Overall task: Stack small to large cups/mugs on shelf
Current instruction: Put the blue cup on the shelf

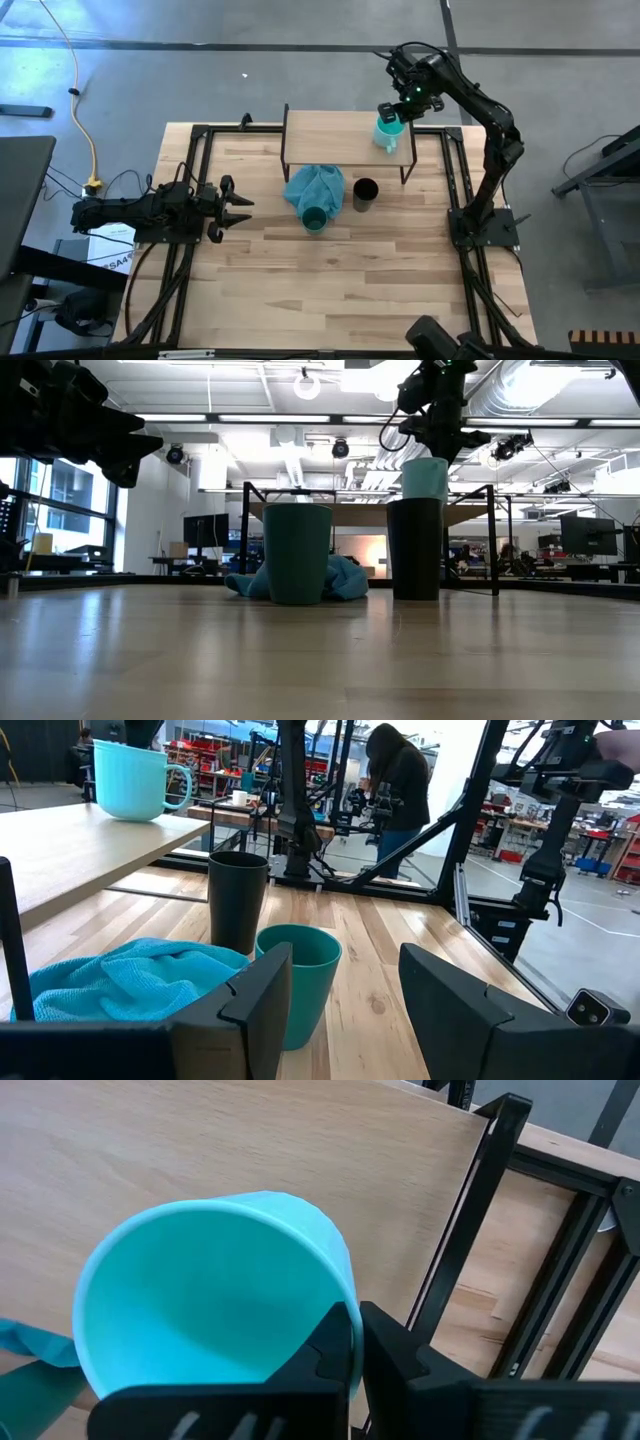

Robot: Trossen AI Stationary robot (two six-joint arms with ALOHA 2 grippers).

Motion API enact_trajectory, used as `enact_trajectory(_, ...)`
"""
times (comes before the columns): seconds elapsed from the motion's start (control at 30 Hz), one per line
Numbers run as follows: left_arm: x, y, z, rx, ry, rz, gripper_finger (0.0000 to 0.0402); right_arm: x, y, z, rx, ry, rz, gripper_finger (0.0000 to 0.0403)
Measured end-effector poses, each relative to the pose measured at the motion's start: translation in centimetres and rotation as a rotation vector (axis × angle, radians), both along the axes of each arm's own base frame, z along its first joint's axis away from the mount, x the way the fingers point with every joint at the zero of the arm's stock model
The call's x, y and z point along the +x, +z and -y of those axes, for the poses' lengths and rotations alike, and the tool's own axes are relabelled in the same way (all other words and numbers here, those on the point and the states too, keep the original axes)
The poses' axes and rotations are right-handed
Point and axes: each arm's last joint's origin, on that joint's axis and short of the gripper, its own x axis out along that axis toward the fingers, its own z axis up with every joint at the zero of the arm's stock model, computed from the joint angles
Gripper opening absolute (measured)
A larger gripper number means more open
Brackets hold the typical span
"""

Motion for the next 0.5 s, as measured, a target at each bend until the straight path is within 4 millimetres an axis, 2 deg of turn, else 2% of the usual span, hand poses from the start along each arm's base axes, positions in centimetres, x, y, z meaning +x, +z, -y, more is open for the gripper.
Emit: enact_trajectory(0.5, 0.00, 0.00, 0.01, -0.009, -0.004, 0.000, 0.0175, 0.10, 0.00, -0.08, 0.021, -0.001, 0.024, 0.0009)
